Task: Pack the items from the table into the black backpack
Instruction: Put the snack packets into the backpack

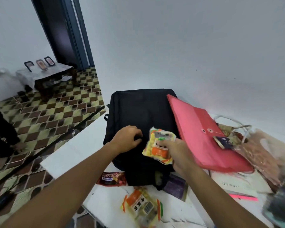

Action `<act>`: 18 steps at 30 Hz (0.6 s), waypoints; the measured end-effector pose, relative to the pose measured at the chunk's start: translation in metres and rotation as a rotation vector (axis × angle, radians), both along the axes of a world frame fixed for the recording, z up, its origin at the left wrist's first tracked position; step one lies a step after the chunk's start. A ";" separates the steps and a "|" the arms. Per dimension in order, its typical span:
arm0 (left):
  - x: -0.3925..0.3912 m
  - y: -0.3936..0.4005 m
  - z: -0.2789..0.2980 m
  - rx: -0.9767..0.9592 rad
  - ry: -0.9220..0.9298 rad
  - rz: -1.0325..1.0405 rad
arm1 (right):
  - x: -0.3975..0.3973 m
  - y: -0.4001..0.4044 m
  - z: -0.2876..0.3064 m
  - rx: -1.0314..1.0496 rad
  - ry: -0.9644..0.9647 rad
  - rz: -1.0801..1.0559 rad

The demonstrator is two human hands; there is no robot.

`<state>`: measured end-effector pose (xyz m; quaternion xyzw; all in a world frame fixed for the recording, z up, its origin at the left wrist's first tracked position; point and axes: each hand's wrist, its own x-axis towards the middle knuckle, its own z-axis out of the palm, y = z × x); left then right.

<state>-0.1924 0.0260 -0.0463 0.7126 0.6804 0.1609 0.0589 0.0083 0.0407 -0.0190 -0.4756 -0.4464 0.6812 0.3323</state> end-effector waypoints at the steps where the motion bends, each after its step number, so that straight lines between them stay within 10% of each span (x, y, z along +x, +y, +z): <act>1: -0.003 0.001 0.004 -0.001 0.013 -0.027 | 0.002 0.000 -0.003 0.001 -0.021 0.002; 10: -0.014 0.024 0.097 0.262 -0.046 -0.064 | 0.003 0.003 0.000 0.140 -0.258 0.198; 18: -0.011 0.027 0.116 0.261 -0.109 -0.026 | -0.071 0.036 0.027 -0.335 0.184 -0.004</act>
